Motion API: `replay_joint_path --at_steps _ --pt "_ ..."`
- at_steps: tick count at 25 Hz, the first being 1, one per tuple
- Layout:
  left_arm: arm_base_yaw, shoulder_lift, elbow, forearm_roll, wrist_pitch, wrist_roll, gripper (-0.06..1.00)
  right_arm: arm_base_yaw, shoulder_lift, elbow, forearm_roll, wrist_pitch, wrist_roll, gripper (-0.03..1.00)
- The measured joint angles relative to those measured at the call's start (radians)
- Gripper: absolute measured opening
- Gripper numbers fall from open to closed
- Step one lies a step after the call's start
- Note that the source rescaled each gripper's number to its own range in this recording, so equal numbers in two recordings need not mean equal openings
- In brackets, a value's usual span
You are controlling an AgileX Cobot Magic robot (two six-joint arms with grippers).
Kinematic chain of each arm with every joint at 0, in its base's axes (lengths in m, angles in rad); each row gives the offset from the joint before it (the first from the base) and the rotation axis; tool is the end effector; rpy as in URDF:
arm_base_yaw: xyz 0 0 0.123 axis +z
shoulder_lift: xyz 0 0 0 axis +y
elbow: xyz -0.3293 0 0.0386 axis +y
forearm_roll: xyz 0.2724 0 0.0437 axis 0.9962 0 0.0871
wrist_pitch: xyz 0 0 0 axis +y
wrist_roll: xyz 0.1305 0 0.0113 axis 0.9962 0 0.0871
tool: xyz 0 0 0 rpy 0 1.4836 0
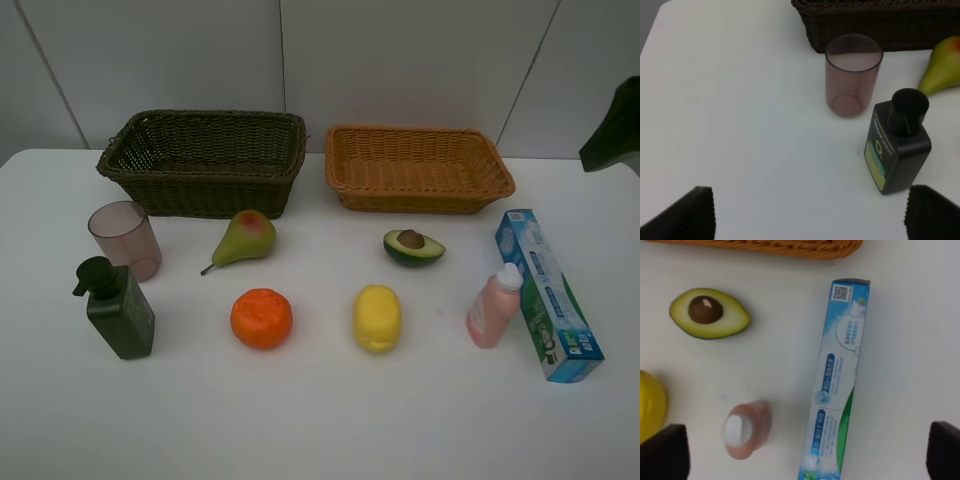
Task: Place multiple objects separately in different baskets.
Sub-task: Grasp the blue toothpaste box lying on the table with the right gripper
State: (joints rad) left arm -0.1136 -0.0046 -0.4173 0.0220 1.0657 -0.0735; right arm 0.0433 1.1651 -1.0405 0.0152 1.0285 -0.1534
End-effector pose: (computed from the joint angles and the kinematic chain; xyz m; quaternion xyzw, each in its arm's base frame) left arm 0.0125 0.0011 0.2422 0.0175 0.8739 -0.0344 0.4845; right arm 0.2442 0.0123 0.3356 -0.0929 0.9638 -0.0065 0.2498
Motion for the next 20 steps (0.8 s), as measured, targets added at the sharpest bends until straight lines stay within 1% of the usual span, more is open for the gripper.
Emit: replay_joint_path --at_steps 8,15,20 --pt "0.0 0.0 0.0 0.0 0.0 0.0 1.0 -0.004 0.197 -0.053 -0.022 -0.017 -0.019 1.0" --pt "0.0 0.0 0.0 0.0 0.0 0.0 1.0 -0.068 0.361 -0.063 -0.024 -0.037 -0.055 1.0" --pt "0.0 0.0 0.0 0.0 0.0 0.0 1.0 -0.07 0.467 -0.063 -0.024 -0.09 -0.093 1.0"
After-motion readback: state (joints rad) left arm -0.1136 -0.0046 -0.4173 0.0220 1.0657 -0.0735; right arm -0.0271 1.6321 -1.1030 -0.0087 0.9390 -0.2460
